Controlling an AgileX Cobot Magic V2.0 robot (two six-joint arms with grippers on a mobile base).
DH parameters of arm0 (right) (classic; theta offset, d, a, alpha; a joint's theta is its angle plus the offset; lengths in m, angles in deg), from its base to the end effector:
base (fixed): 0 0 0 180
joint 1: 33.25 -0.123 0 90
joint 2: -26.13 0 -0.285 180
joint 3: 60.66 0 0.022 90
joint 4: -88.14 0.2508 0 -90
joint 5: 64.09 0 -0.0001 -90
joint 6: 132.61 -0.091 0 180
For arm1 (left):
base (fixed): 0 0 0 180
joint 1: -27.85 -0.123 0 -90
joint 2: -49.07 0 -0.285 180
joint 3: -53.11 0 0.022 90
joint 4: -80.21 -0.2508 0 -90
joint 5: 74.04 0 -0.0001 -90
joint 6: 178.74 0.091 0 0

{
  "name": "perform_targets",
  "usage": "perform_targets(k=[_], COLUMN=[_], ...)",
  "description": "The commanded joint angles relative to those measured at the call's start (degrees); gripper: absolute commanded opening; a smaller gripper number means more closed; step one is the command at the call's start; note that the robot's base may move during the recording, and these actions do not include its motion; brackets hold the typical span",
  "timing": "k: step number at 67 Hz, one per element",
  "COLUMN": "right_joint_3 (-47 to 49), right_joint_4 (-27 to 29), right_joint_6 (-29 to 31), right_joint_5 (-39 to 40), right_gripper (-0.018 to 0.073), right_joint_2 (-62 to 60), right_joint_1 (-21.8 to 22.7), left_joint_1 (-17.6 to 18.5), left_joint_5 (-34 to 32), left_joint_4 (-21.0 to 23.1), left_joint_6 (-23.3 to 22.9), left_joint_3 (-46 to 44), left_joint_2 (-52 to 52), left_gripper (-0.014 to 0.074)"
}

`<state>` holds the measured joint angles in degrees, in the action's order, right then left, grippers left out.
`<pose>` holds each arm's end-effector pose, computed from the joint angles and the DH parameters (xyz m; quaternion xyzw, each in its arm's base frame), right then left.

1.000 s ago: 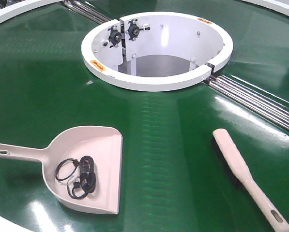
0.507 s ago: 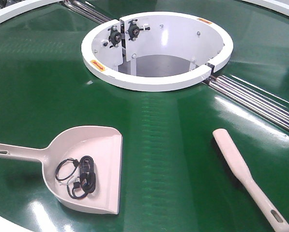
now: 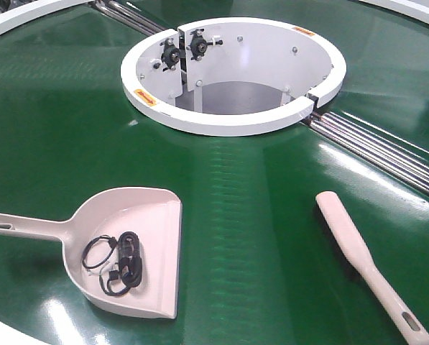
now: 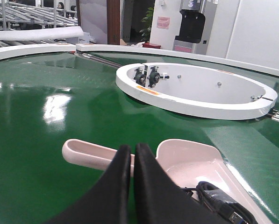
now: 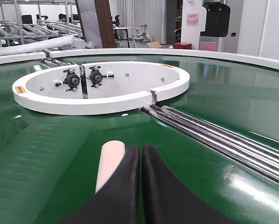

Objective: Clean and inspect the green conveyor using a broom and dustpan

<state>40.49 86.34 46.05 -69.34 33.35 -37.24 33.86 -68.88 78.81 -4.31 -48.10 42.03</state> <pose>0.0568 0.0037 0.1958 -0.0267 0.7147 0.0205 0.6986 0.0564 -0.0057 0.1964 0.0106 0.7131 -0.0614 0.6983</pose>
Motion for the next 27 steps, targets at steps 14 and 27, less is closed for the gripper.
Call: perform_targets(k=[14, 27], right_joint_3=[-1.1, -1.1], right_joint_4=[-0.7, -0.7], right_joint_6=[0.1, 0.1], right_joint_5=[4.4, 4.4], right_gripper=[-0.001, -0.001], right_joint_2=[-1.0, -1.0], right_joint_1=[0.2, 0.2], left_joint_1=[0.1, 0.1], left_joint_5=[-4.5, -4.5], left_joint_4=[0.1, 0.1], left_joint_6=[-0.6, -0.6], left_joint_3=[1.8, 1.8], left_joint_2=[0.8, 0.8], left_gripper=[-0.0007, -0.0007])
